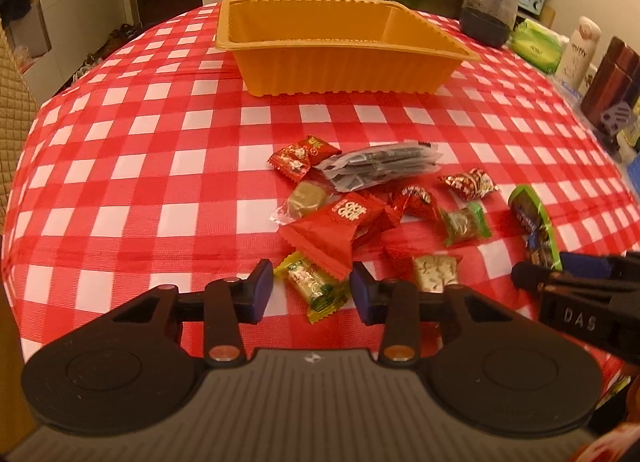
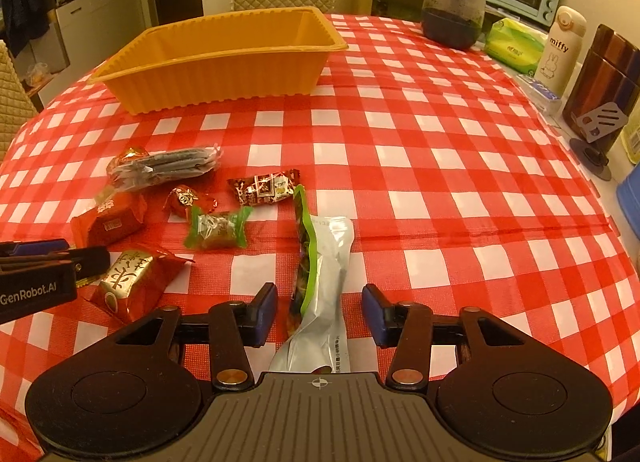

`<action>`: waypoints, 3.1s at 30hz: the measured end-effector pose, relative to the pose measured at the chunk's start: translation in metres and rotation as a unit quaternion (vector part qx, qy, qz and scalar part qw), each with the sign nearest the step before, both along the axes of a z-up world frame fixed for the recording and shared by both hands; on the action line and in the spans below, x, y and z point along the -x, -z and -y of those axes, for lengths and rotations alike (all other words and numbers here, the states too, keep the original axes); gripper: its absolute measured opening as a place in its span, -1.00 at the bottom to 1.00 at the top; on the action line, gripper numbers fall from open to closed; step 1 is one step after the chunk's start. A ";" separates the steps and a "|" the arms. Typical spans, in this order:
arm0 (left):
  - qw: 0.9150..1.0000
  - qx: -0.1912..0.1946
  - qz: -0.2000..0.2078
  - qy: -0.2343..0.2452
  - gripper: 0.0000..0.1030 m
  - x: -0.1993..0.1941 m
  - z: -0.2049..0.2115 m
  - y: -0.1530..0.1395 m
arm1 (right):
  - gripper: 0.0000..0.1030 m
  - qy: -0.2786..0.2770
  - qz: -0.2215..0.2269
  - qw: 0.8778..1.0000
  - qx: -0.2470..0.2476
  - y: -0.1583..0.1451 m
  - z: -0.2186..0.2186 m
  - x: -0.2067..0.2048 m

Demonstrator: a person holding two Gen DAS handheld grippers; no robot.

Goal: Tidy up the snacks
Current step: 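Grasp the silver-green snack packet with the right gripper while the left gripper approaches the yellow-green candy, then grasp the yellow-green candy with the left gripper while the right gripper lifts its packet, then carry both snacks over the orange tray and open both grippers to drop them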

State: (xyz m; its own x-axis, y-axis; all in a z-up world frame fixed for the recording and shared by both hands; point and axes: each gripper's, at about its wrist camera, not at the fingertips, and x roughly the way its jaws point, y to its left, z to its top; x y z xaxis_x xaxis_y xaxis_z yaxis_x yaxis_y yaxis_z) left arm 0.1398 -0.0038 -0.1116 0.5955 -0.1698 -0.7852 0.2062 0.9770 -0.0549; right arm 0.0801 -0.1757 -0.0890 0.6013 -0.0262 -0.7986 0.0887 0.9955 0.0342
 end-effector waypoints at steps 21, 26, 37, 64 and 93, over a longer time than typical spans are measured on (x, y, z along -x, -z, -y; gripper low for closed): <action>0.999 -0.035 0.016 -0.008 -0.52 0.012 -0.001 0.001 | -0.47 0.001 0.007 1.000 -0.012 0.000 0.000 -0.002; 0.999 -0.034 0.011 -0.013 -0.53 0.017 -0.005 -0.003 | -0.48 -0.005 0.016 1.000 -0.014 -0.006 -0.002 0.001; 0.999 -0.022 0.025 -0.024 -0.53 0.011 -0.017 -0.033 | -0.48 -0.016 0.030 0.999 -0.035 -0.031 0.000 -0.004; 0.996 -0.010 0.088 0.031 -0.53 -0.187 0.015 -0.072 | -0.48 -0.048 0.068 0.995 -0.057 -0.072 0.001 -0.222; 0.992 0.001 0.129 -0.006 0.57 -0.140 -0.010 -0.073 | 0.00 -0.015 0.117 0.989 -0.094 -0.087 0.026 -0.190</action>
State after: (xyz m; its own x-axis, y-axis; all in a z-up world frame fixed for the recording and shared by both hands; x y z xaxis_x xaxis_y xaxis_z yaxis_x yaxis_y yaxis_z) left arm 0.2802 0.0061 -0.0390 0.7783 -0.1630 -0.6063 0.2018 0.9794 -0.0043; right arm 0.2699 -0.2021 -0.0018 0.7684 0.1304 -0.6265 0.0272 0.9715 0.2355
